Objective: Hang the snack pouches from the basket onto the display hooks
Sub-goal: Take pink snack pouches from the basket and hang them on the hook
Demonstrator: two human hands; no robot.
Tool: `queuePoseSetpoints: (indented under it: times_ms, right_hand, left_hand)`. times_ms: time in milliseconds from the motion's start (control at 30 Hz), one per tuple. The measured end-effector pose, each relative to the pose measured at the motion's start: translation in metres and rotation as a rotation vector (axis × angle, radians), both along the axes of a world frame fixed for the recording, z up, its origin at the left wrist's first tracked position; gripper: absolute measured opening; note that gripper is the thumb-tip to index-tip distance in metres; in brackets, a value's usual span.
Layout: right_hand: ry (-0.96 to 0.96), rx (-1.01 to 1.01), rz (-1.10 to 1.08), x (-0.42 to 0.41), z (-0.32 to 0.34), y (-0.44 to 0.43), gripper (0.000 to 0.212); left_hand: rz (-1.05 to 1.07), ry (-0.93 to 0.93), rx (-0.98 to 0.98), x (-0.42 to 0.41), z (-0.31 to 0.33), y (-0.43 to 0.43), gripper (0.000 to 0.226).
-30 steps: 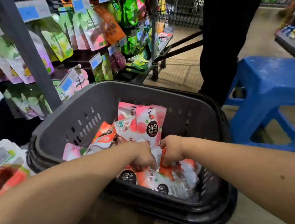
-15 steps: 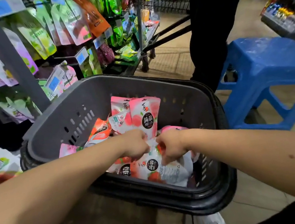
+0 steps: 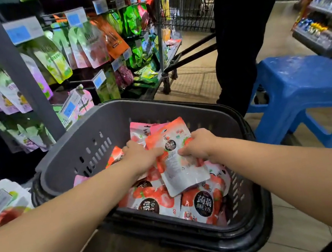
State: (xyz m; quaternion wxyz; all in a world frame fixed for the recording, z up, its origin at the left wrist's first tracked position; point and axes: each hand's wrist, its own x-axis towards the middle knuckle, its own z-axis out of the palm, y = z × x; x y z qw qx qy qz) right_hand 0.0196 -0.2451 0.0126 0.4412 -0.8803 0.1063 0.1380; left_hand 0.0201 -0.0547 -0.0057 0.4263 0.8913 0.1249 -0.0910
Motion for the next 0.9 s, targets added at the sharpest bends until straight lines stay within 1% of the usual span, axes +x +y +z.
queuePoseSetpoints:
  times_ms: [33, 67, 100, 133, 167, 233, 333, 400, 433, 467, 500, 533, 567, 600, 667, 700, 733, 767, 800, 833, 867, 900]
  right_hand:
    - [0.005, 0.047, -0.053, 0.001, 0.0, 0.003, 0.017]
    - [0.017, 0.092, -0.093, 0.002, -0.001, 0.006, 0.026]
    - [0.044, 0.129, -0.112, 0.002, 0.0, 0.01, 0.031]
    - [0.072, 0.165, -0.123, 0.001, 0.002, 0.014, 0.03]
    - [0.099, 0.209, -0.135, 0.0, 0.004, 0.018, 0.024]
    - [0.146, 0.313, -0.146, 0.001, 0.006, 0.022, 0.012]
    - [0.208, 0.432, -0.145, 0.0, 0.008, 0.025, 0.017]
    - [0.242, 0.486, -0.101, 0.002, 0.008, 0.027, 0.02]
    - [0.272, 0.53, -0.043, 0.002, 0.01, 0.027, 0.02]
    - [0.305, 0.577, 0.022, 0.001, 0.013, 0.026, 0.02]
    - [0.338, 0.627, 0.068, 0.001, 0.015, 0.025, 0.02]
    - [0.351, 0.643, 0.084, 0.003, 0.015, 0.023, 0.021]
    - [0.33, 0.593, 0.088, 0.006, 0.012, 0.02, 0.02]
    - [0.265, 0.441, 0.103, 0.01, 0.005, 0.017, 0.018]
    - [0.111, -0.07, 0.228, 0.014, -0.009, 0.011, 0.018]
    - [0.091, -0.305, 0.332, 0.012, -0.013, 0.009, 0.019]
    - [0.112, -0.491, 0.428, 0.008, -0.017, 0.007, 0.018]
    - [0.149, -0.626, 0.515, 0.004, -0.02, 0.005, 0.015]
    - [0.188, -0.718, 0.58, 0.001, -0.023, 0.003, 0.012]
    - [0.237, -0.753, 0.598, 0.0, -0.025, 0.002, 0.015]
    - [0.258, -0.753, 0.604, -0.001, -0.026, 0.0, 0.022]
    - [0.267, -0.755, 0.609, -0.002, -0.026, 0.0, 0.03]
  left_hand:
    - [-0.044, -0.013, -0.014, 0.0, -0.002, -0.001, 0.065]
    - [-0.114, -0.008, -0.036, -0.002, 0.0, -0.004, 0.044]
    - [-0.202, 0.013, -0.064, -0.005, 0.002, -0.007, 0.048]
    - [-0.278, 0.065, -0.093, -0.007, 0.004, -0.009, 0.056]
    - [-0.322, 0.111, -0.134, -0.006, 0.005, -0.01, 0.058]
    - [-0.339, 0.162, -0.192, -0.009, 0.008, -0.01, 0.056]
    - [-0.405, 0.182, -0.22, -0.01, 0.008, -0.006, 0.053]
    - [-0.41, 0.166, -0.246, -0.009, 0.005, -0.004, 0.065]
    - [-0.4, 0.136, -0.222, -0.007, 0.003, -0.002, 0.067]
    - [-0.373, 0.09, -0.162, -0.005, 0.0, 0.001, 0.061]
    - [-0.337, 0.046, -0.128, -0.003, -0.002, 0.003, 0.048]
    - [-0.286, 0.032, -0.135, 0.0, -0.004, 0.007, 0.032]
    - [-0.254, 0.048, -0.171, 0.001, -0.005, 0.01, 0.023]
    - [-0.244, 0.078, -0.185, 0.002, -0.005, 0.014, 0.02]
    - [-0.244, 0.136, -0.177, 0.002, -0.005, 0.019, 0.02]
    - [-0.254, 0.155, -0.169, 0.0, -0.002, 0.021, 0.018]
    - [-0.264, 0.169, -0.163, 0.0, -0.002, 0.023, 0.016]
    - [-0.261, 0.174, -0.163, 0.001, -0.004, 0.024, 0.019]
    - [-0.25, 0.176, -0.15, 0.003, -0.008, 0.026, 0.029]
    - [-0.245, 0.185, -0.134, 0.003, -0.01, 0.027, 0.044]
    - [-0.242, 0.202, -0.125, 0.005, -0.015, 0.03, 0.06]
    - [-0.257, 0.206, -0.111, 0.006, -0.017, 0.032, 0.07]
